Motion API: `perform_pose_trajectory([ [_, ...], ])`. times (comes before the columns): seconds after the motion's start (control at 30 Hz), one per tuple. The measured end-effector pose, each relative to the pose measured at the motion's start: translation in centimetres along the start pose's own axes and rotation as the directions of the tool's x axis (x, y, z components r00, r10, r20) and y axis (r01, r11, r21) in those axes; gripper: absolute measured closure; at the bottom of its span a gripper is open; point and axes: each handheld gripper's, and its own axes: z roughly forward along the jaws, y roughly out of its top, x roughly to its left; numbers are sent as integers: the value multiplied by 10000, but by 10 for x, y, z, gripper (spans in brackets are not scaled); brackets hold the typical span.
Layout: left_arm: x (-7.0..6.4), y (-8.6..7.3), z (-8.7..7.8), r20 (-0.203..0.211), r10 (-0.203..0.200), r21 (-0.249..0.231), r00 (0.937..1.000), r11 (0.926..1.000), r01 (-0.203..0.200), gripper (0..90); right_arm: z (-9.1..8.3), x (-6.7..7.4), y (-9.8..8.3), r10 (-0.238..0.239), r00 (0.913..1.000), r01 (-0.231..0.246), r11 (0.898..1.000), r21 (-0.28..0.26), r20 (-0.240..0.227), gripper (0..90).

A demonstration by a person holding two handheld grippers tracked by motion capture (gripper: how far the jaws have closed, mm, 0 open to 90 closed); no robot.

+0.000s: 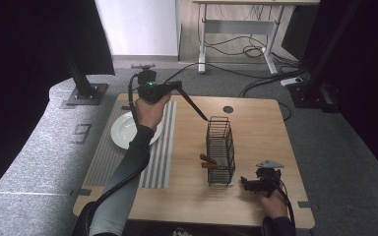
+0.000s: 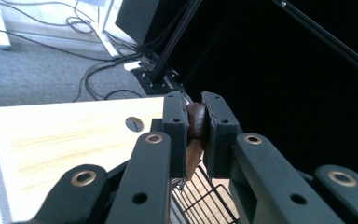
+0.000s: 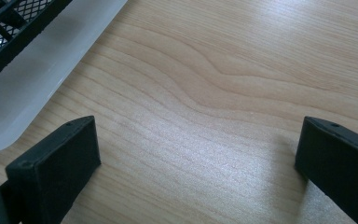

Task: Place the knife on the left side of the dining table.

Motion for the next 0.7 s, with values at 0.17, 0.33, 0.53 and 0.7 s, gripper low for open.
perform_pose_trajectory([
  [0.17, 3, 1, -16, -183, 102, -150, 9998, 9998, -105, 803, 0, 0, 0, -2, 10000, 2, 10000, 8, -13, 0],
  [0.33, 13, -3, -32, -462, 92, -278, 9989, 9996, -105, 804, 0, 0, 0, -5, 10000, 5, 10000, 8, -12, 0],
  [0.53, 24, -11, -51, -733, 13, -430, 9973, 9991, -45, 803, 0, 0, 0, -1, 10000, 1, 10000, 15, -12, 0],
  [0.7, 35, -23, -66, -1045, -46, -481, 9945, 9988, -4, 803, 0, 0, 0, 19, 10000, -19, 10000, -9, 0, 0],
])
